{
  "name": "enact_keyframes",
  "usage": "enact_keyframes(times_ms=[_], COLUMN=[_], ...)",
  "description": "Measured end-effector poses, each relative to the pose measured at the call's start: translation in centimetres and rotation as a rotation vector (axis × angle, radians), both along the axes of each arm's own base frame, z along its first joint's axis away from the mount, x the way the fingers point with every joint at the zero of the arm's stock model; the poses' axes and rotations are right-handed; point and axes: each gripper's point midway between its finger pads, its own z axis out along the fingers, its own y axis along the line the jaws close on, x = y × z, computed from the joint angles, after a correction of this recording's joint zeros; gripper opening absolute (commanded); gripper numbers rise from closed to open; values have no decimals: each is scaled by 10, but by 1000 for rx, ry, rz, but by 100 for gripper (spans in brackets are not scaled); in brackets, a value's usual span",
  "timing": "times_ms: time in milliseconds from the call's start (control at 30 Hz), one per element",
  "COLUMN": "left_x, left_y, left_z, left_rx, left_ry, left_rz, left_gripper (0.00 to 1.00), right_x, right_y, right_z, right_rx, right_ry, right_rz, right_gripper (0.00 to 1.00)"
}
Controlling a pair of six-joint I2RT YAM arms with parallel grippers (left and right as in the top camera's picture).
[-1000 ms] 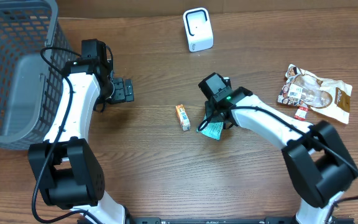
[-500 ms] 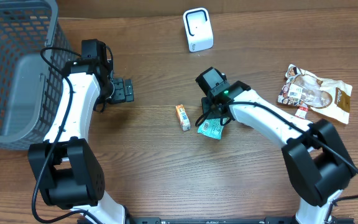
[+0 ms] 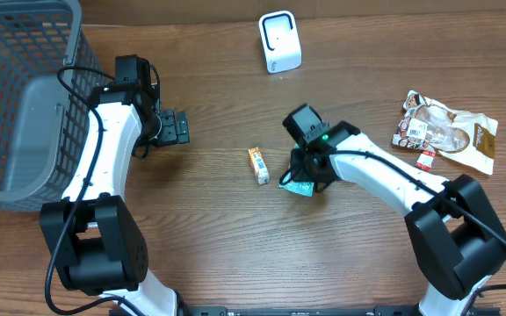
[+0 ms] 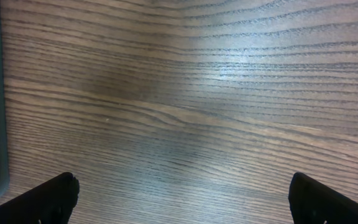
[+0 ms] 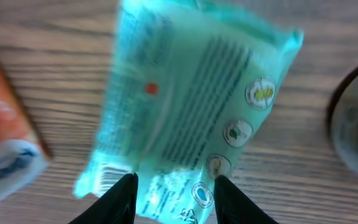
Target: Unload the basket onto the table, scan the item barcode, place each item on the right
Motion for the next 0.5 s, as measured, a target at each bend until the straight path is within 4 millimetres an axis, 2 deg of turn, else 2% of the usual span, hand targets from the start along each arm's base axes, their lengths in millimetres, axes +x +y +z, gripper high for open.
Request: enact_keyframes(times_ms=[100, 233, 400, 500], left_x=[0, 0, 0, 0], left_y=[0, 0, 0, 0], left_z=[0, 0, 0, 0], left_rx=[0, 0, 0, 0], left_ry=[0, 0, 0, 0], left_rz=[0, 0, 0, 0], left_gripper=[100, 100, 100, 100], right_x=[-8, -9, -4, 5], right_y=[-4, -7, -8, -3], right_z=[-12, -12, -5, 9], right_rx=[0, -20, -56, -55], right_ry=[19, 12, -7, -31], right_rz=[-23, -3, 62, 90], right_gripper=[37, 37, 39, 42])
